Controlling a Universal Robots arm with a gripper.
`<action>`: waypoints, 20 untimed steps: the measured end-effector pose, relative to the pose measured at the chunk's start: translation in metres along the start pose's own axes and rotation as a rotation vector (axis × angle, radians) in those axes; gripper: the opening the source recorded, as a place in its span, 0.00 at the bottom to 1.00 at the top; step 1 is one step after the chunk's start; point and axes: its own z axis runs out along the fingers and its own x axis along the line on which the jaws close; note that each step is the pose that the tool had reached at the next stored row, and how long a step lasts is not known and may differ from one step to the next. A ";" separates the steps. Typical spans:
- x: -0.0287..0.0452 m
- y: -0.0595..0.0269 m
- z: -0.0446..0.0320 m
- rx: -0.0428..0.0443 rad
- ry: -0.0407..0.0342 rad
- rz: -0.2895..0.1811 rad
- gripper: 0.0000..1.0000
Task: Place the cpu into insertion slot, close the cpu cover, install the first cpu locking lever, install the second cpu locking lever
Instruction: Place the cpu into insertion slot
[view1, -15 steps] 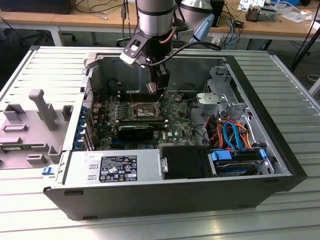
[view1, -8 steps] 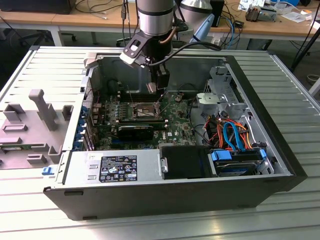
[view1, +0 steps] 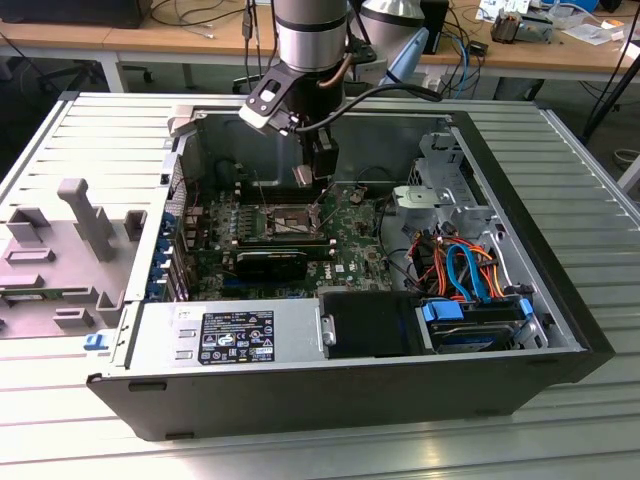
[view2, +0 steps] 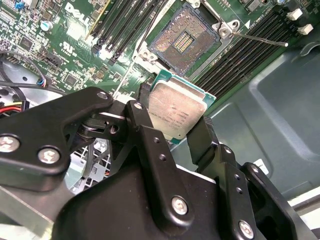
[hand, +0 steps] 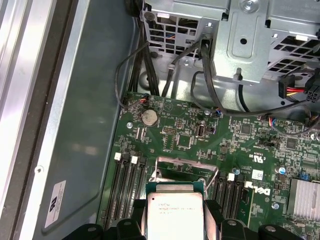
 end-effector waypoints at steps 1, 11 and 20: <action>0.0000 0.0000 0.0000 -0.0001 -0.0001 0.001 0.54; 0.0000 0.0000 0.0004 -0.0001 -0.0011 0.015 0.54; 0.0000 0.0000 0.0006 -0.0003 -0.0021 0.026 0.54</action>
